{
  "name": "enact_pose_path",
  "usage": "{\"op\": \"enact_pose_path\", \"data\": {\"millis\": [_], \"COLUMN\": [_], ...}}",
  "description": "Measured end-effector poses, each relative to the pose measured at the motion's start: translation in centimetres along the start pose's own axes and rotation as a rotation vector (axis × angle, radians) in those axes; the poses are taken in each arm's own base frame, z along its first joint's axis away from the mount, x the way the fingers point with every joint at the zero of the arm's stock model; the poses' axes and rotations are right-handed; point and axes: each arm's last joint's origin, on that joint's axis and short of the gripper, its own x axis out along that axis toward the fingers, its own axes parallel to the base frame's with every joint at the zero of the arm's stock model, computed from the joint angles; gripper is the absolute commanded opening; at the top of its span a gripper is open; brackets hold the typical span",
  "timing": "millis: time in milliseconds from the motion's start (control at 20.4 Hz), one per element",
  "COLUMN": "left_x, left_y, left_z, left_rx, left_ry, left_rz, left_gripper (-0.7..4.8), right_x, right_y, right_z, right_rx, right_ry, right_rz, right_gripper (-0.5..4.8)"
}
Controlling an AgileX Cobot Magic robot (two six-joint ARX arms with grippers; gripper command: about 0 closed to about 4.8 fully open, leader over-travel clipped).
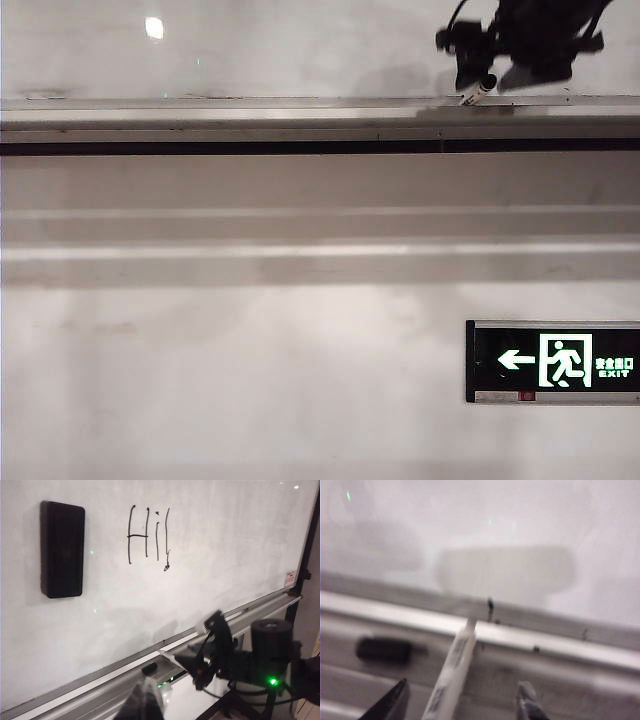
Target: Take a marker from the whiteboard tray, write "Hi!" on the whiteboard, and then put the marker back vertically into the whiteboard tray.
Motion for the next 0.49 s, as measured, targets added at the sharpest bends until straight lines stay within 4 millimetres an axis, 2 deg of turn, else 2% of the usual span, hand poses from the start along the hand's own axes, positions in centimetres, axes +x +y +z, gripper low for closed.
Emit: {"op": "enact_pose_path", "data": {"millis": [98,147,196,245,294,490], "left_x": [0.0,0.0,0.0,0.0,-0.1,-0.8], "left_y": [0.0,0.0,0.0,0.0,0.0,0.0], "left_z": [0.0,0.0,0.0,0.0,0.0,0.4], "left_rx": [0.0,0.0,0.0,0.0,0.0,0.001], "left_ry": [0.0,-0.001,0.0,-0.001,-0.001,-0.021], "left_rz": [0.0,0.001,0.0,0.0,0.002,0.004], "left_gripper": [-0.05,-0.05,-0.05,-0.05,-0.05,-0.05], "right_x": [-0.8,-1.3,-2.2,-3.3,-4.9,-11.6], "right_y": [-0.1,-0.1,-0.2,-0.3,-0.5,-1.2], "right_z": [1.0,1.5,2.3,3.3,4.8,8.8], "right_rx": [0.003,0.005,0.008,0.012,0.018,0.039], "right_ry": [-0.033,-0.05,-0.077,-0.114,-0.175,-0.339], "right_rz": [0.0,0.0,0.0,0.001,0.001,-0.033], "right_gripper": [2.7,2.31,1.48,0.32,-0.01,-0.01]}}
